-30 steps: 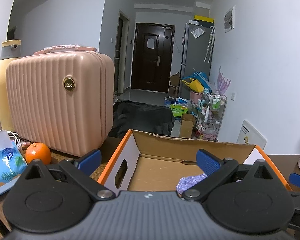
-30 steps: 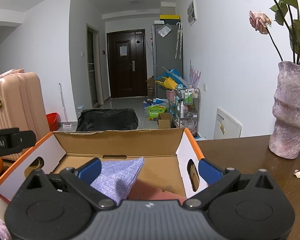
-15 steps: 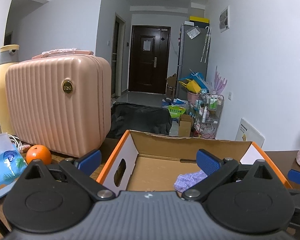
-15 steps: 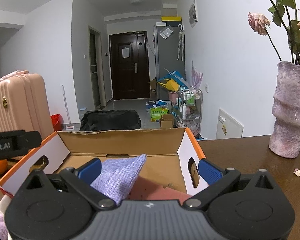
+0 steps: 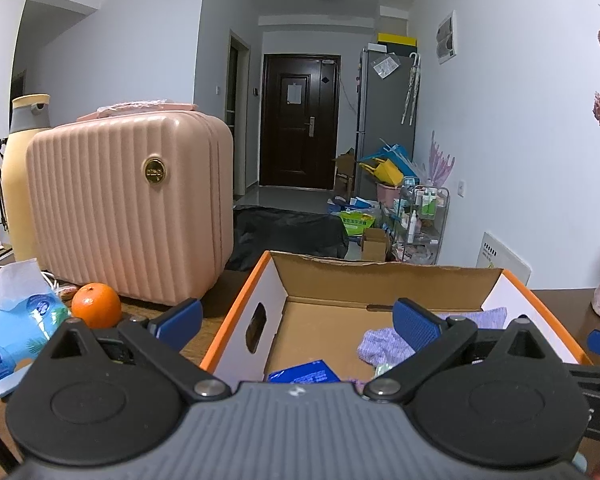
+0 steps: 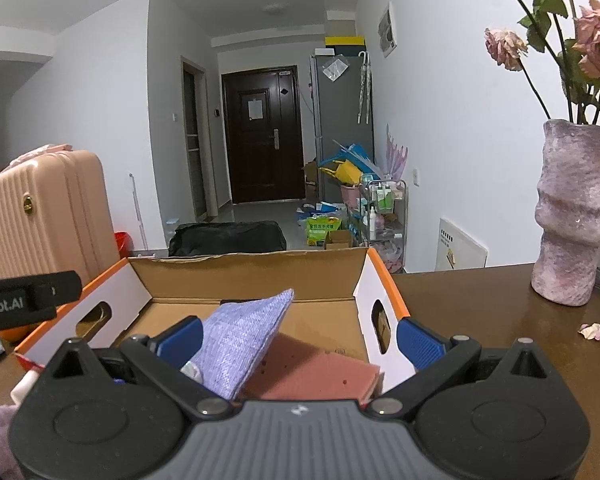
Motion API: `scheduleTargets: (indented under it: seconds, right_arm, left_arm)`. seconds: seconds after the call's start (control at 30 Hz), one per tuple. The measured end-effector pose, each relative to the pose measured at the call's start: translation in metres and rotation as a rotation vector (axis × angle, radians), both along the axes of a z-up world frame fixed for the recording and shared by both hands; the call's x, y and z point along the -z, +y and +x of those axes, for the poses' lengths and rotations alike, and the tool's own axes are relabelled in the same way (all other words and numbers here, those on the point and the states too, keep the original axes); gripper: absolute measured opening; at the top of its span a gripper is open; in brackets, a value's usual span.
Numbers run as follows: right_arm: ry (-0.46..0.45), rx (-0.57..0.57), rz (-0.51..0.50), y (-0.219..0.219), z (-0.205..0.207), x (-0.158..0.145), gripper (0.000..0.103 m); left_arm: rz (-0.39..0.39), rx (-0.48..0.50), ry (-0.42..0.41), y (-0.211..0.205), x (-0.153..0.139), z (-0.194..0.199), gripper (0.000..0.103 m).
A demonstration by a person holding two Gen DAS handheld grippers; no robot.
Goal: Organize soft objects
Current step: 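Withdraw both grippers from the box back toward the soft toys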
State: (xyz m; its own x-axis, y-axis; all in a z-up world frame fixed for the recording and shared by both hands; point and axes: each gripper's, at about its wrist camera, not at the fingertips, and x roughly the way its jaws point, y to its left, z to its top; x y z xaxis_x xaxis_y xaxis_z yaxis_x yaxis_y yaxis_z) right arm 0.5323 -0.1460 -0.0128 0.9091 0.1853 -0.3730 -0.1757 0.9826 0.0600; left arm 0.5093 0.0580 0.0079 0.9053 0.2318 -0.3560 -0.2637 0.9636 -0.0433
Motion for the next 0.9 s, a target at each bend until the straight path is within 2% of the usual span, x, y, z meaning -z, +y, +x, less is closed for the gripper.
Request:
scheduleTargets:
  seconds: [0.7,0.9]
  right_arm:
    - [-0.039,-0.017,0.011,-0.012,-0.062,0.003,0.103]
    - [-0.043,-0.03,0.003,-0.012,-0.083,0.004,0.103]
  left_arm:
    - [0.033,0.016,-0.008,0.001,0.002,-0.062,0.103]
    - [0.02,0.034,-0.014,0.004,0.003,-0.082,0.103]
